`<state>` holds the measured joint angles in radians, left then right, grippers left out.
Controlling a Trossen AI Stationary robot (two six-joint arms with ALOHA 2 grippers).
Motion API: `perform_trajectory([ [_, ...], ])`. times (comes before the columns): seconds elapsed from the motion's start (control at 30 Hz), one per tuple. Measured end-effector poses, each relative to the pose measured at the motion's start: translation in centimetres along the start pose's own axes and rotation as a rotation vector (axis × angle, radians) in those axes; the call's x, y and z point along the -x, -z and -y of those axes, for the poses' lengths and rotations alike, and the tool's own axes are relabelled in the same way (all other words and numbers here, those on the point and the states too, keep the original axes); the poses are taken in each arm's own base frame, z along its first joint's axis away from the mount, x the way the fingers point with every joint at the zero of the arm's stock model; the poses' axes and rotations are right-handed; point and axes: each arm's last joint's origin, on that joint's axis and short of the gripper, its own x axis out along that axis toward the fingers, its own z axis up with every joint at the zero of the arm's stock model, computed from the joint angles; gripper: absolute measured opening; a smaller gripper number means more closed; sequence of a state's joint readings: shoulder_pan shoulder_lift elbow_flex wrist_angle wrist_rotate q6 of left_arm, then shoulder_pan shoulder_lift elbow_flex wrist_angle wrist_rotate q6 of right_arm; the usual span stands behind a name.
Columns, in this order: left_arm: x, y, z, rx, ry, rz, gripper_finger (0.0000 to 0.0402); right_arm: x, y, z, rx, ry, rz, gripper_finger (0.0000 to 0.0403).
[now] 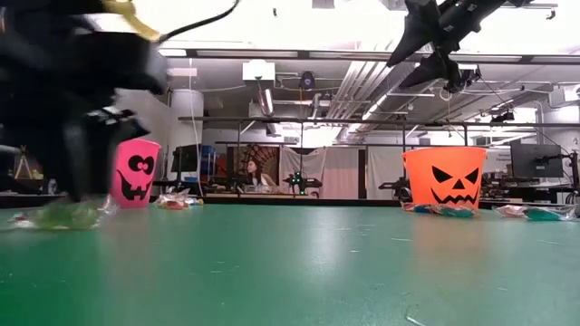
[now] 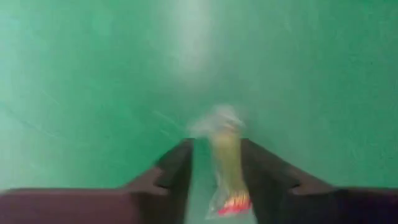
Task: Sort candy by brand, put in halloween buckets
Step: Put the green gummy into the white bucket
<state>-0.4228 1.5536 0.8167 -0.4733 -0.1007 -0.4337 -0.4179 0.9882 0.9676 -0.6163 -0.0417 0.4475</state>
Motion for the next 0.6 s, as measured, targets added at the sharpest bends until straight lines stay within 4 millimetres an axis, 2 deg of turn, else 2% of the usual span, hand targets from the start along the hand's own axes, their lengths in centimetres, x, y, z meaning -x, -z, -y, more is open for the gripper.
perform_trajectory([
  [0.07,0.3,-1.4,-1.3,0.02,-0.003,0.025,0.0034,0.6,-0.1,-0.1,-0.017,-0.025,0.028,0.0275],
  [0.1,0.5,-2.1,-2.1,0.029,-0.007,0.04,0.0018,1.0,-0.2,-0.2,-0.023,-0.036,0.045,0.0275],
  [0.27,2.0,-6.0,-5.7,-0.021,-0.039,0.174,0.0005,2.9,-0.5,-0.4,-0.061,-0.088,0.142,0.0275],
  [0.4,3.4,-8.4,-7.9,-0.059,0.014,0.273,0.0005,4.1,-0.4,-0.4,-0.069,-0.113,0.176,0.0275],
  [0.5,4.0,-8.9,-8.7,-0.033,0.056,0.271,0.0002,4.5,-0.2,-0.5,-0.066,-0.143,0.166,0.0275],
  [0.6,3.9,-8.3,-8.6,0.07,0.112,0.203,0.0001,4.3,-0.2,-0.5,-0.062,-0.158,0.141,0.0275],
])
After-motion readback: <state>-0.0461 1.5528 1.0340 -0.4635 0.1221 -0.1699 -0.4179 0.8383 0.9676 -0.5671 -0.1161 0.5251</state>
